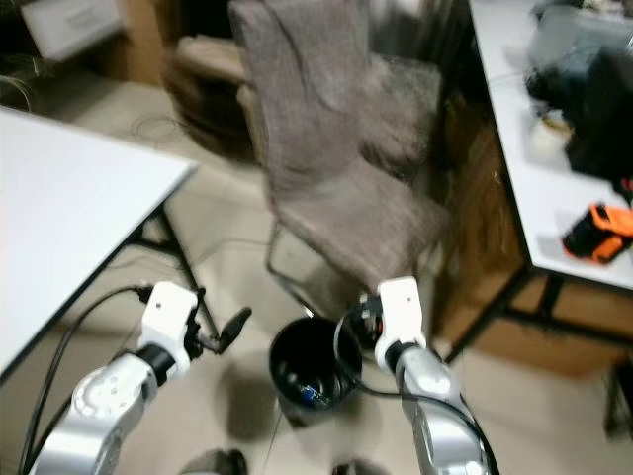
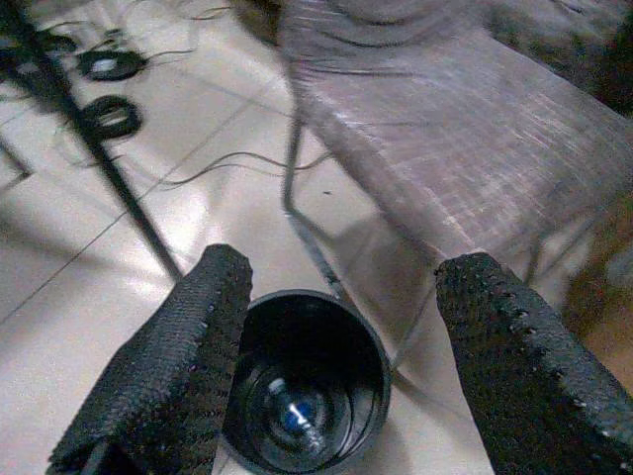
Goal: Picking trash to rubbish bin
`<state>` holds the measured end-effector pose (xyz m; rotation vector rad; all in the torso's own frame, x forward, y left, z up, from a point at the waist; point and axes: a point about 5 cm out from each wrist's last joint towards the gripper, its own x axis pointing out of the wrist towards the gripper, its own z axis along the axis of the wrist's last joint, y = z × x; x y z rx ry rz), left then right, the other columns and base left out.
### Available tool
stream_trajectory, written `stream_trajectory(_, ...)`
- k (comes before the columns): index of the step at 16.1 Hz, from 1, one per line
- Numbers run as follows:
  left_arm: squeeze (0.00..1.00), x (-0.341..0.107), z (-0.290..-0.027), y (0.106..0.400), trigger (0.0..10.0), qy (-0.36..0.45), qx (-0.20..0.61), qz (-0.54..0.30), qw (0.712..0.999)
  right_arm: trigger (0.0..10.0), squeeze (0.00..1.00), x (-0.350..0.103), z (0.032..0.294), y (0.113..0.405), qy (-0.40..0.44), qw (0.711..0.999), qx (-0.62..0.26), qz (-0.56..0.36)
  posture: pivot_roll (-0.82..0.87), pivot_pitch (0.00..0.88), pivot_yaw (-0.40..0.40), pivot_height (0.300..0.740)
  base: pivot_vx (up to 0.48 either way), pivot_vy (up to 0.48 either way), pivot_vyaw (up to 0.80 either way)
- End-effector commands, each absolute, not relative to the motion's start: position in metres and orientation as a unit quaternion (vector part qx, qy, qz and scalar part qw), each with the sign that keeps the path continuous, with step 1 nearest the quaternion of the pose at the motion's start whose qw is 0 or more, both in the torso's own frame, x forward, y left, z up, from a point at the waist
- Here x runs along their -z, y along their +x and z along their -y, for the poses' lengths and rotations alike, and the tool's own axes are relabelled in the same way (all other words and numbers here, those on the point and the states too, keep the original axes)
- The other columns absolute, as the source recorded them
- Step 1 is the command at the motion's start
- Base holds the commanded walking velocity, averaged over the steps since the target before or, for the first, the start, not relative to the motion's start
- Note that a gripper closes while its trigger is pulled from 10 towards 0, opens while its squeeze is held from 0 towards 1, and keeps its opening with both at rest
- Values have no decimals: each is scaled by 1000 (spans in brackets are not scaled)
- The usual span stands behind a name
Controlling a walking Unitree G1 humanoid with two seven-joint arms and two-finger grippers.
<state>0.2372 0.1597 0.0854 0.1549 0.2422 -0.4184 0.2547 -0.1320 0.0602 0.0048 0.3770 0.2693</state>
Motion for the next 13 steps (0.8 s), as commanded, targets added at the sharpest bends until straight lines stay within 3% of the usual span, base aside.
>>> stream_trajectory(1, 0, -82, -158, 234, 10000, 76, 209, -130, 966, 10000, 0, -61, 134, 254, 6, 973, -129, -189, -18, 50, -60, 740, -300, 0, 0)
stream_trajectory(13, 0, -83, -161, 236, 10000, 93, 214, -128, 964, 10000, 0, -59, 129, 255, 7, 972, -137, -191, -5, 33, -53, 740, -296, 0, 0)
